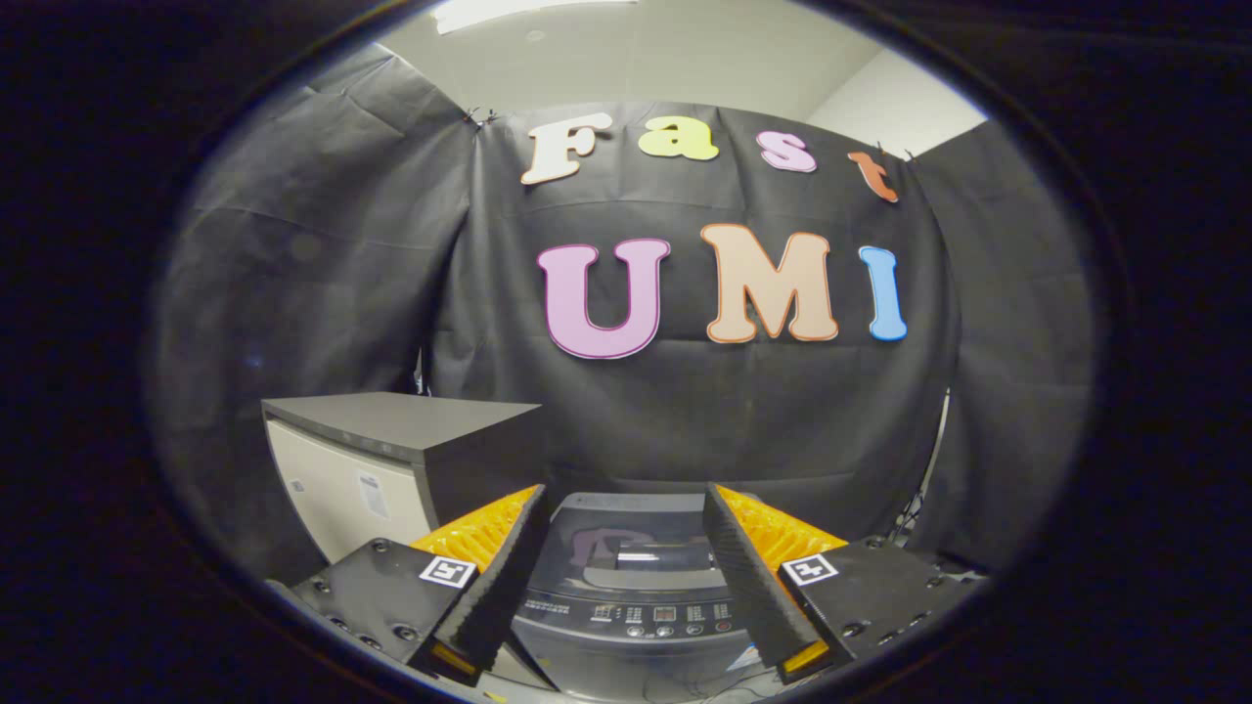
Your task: Put the clothes into the washing machine and then close the washing machine lid.
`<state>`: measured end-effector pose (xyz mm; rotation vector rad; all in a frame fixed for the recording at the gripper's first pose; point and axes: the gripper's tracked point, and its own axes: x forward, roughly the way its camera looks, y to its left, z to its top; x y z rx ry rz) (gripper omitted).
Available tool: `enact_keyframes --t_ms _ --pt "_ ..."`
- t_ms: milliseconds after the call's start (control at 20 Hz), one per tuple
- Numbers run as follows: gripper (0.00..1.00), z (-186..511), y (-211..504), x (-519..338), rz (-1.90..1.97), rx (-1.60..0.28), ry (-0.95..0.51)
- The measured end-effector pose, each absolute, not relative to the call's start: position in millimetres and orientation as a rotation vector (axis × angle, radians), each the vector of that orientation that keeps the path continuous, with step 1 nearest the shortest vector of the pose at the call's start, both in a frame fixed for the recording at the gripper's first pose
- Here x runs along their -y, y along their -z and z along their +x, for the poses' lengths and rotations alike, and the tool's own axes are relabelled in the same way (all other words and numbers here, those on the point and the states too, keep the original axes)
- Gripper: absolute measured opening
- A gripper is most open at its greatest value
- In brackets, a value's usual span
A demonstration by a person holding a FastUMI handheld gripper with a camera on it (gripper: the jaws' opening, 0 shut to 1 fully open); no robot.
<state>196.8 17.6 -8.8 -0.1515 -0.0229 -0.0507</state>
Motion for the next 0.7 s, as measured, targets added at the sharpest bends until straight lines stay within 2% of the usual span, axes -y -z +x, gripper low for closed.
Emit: enact_keyframes --t_ms 700 --pt "0.98 174 20 -11 -0.138 0.015 0.049"
